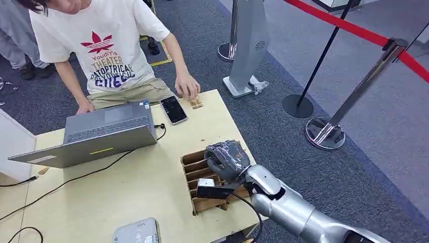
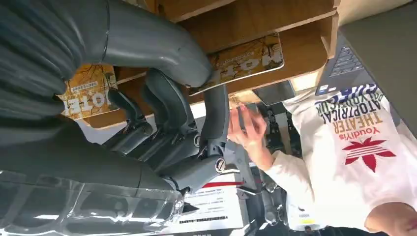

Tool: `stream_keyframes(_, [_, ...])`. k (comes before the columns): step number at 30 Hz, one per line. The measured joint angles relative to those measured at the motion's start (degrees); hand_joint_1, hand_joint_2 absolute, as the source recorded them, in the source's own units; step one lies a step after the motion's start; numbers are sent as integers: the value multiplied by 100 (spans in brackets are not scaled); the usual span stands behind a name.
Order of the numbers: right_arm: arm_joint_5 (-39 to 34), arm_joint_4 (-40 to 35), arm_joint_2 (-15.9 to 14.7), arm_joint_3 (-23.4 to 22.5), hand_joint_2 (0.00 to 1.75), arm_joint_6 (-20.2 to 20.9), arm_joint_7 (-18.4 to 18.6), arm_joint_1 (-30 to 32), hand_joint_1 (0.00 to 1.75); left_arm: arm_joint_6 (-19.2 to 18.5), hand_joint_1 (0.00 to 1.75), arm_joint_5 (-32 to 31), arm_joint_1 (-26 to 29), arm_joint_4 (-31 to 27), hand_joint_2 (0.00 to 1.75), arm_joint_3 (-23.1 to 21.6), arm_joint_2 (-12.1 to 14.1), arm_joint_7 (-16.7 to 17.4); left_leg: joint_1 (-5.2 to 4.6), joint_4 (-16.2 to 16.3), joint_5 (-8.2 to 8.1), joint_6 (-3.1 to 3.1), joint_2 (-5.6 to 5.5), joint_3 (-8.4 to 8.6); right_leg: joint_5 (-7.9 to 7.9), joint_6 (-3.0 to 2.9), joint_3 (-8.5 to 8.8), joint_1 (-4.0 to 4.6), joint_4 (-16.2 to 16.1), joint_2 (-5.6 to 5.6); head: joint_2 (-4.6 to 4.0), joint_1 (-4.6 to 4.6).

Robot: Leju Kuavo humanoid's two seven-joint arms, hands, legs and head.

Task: Pass the card to the sensor for recognition and then transmit it.

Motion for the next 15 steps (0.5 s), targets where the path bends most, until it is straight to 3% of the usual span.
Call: stream_keyframes(15, [2,26,13,31,175,26,0,-68,166,-15,0,-9,0,0,0,0,28,0,0,0,0,0,0,1,0,0,0,0,0,0,0,0])
